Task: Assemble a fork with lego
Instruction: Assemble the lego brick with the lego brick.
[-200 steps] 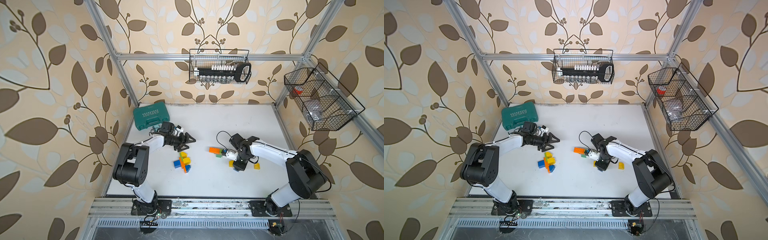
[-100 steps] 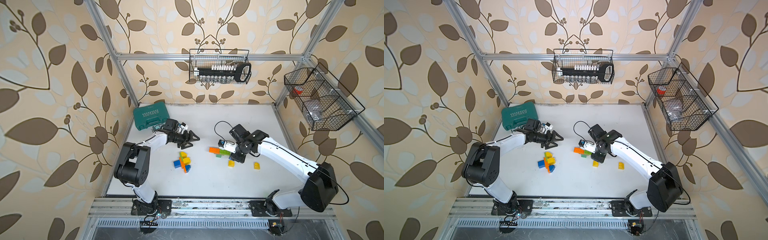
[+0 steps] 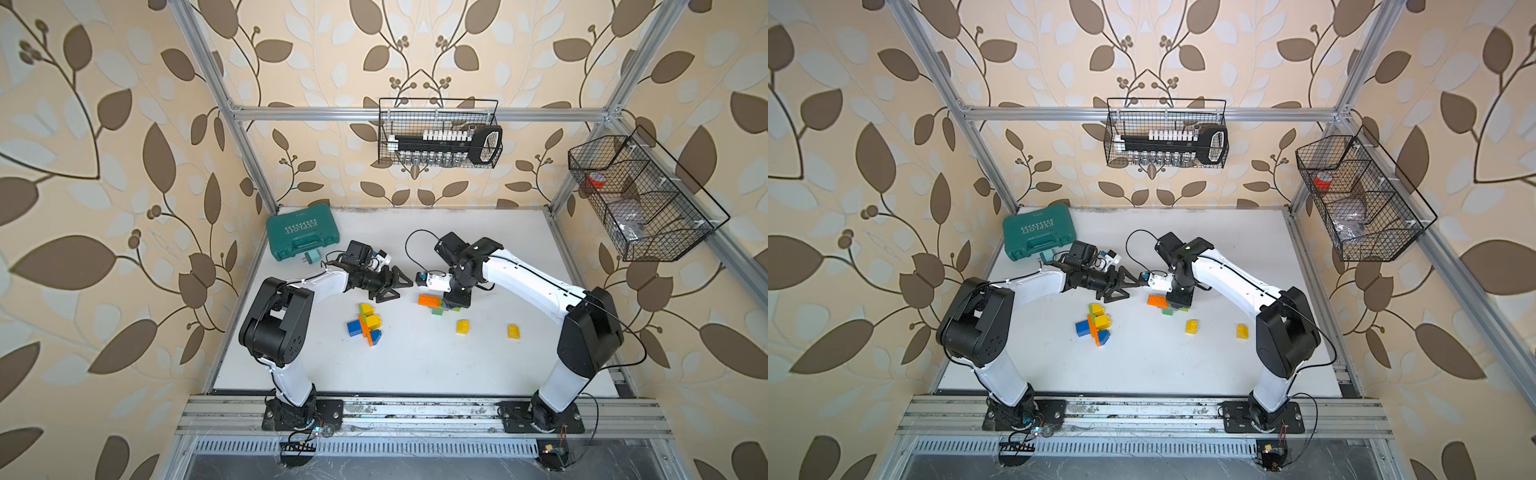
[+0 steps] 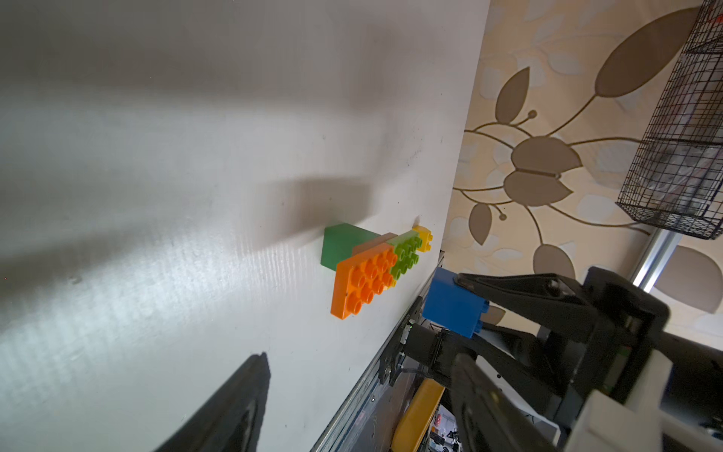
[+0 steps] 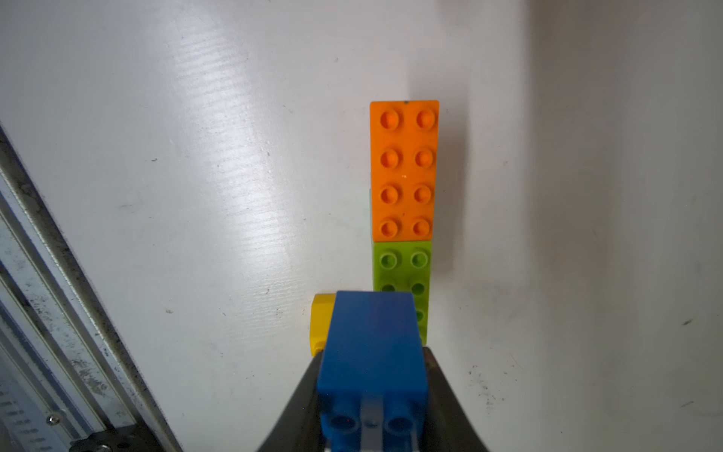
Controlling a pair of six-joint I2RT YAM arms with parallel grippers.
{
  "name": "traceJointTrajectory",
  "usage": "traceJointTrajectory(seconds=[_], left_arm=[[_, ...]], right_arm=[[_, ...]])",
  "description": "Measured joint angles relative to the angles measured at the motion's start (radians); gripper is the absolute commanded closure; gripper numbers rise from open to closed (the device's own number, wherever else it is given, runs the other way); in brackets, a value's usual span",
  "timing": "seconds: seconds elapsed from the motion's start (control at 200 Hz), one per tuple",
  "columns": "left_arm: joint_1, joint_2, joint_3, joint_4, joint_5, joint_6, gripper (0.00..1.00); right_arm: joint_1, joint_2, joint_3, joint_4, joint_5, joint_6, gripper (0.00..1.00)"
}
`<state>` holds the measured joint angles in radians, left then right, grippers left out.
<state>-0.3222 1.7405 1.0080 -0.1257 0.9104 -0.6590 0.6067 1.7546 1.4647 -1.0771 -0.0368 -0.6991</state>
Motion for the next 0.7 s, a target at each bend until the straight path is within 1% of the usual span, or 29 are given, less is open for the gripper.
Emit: traceJointTrajectory(seconds=[0.085, 0.215, 0.395, 0.7], left_arm=[[-0.005, 0.010, -0.004, 0.019, 0.000, -0.008, 0.26], [-0.006, 0.029, -0.020, 0.052, 0.003, -0.029, 0.30], [-0.008, 0.037, -0.039, 0.085, 0.008, -0.049, 0.31], [-0.033, 0.049, -0.064, 0.171, 0.030, -0.087, 0.32]], right_arm=[[0.000, 0.026, 0.028, -0.005, -0.007, -0.005, 0.73], [0.000, 0.067, 0.073, -0.005, -0.017, -0.005, 0.73], [0.000, 0.112, 0.080, -0.006, -0.019, -0.005, 0.74], [-0.001, 0.129, 0.087, -0.004, -0.019, -0.005, 0.74]])
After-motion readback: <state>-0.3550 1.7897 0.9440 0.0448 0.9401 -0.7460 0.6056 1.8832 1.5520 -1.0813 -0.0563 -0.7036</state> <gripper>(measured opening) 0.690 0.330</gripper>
